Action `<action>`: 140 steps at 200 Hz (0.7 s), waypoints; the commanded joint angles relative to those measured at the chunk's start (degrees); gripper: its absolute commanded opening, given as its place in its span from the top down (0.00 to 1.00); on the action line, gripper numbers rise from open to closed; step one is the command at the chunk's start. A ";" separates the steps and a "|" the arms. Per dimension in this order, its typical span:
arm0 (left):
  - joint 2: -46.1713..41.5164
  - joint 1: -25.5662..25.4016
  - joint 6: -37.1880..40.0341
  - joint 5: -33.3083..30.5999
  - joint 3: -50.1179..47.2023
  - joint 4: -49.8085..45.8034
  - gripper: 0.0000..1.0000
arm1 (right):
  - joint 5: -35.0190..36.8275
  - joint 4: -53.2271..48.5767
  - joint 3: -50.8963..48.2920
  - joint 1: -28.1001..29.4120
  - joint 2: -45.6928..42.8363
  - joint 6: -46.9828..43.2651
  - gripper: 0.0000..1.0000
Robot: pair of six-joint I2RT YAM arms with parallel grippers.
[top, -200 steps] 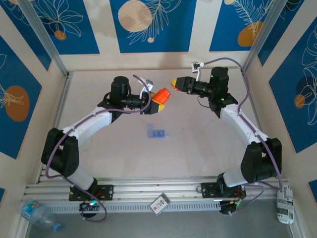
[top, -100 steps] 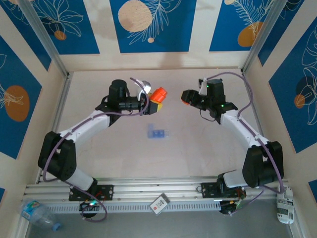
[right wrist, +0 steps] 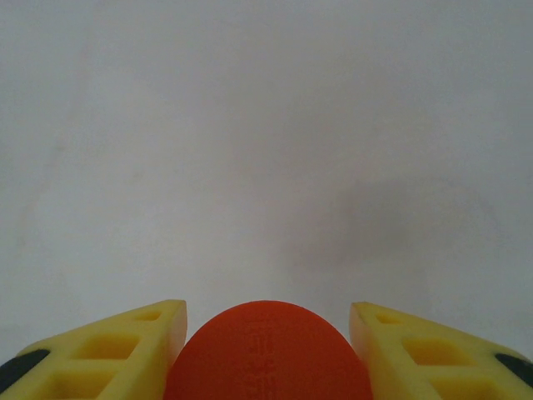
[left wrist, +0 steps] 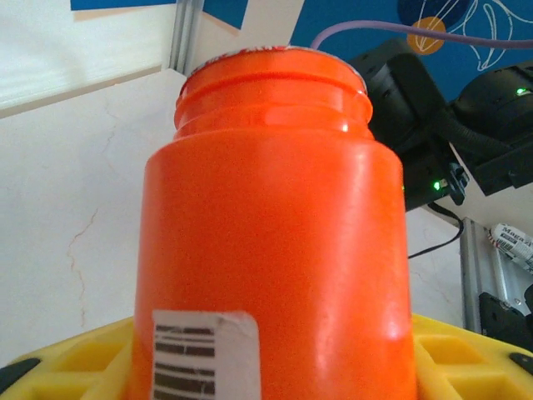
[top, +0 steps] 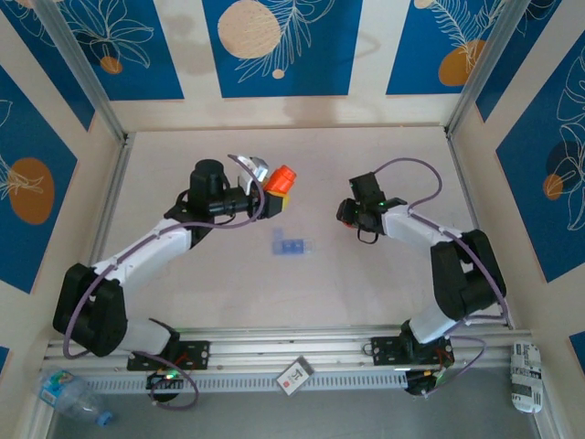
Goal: Sort the pills into containers
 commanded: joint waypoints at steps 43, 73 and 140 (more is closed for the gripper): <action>-3.17 0.55 1.26 -1.94 -1.70 -1.39 1.00 | 12.18 -5.16 3.28 3.74 7.78 7.26 0.53; -2.98 0.53 1.21 -2.38 -2.09 -1.67 1.00 | 9.19 -4.84 3.02 4.21 9.14 5.87 0.24; -2.97 0.42 -1.09 -3.84 -4.67 -0.48 1.00 | -5.71 -3.88 2.92 2.48 -5.15 -2.68 0.21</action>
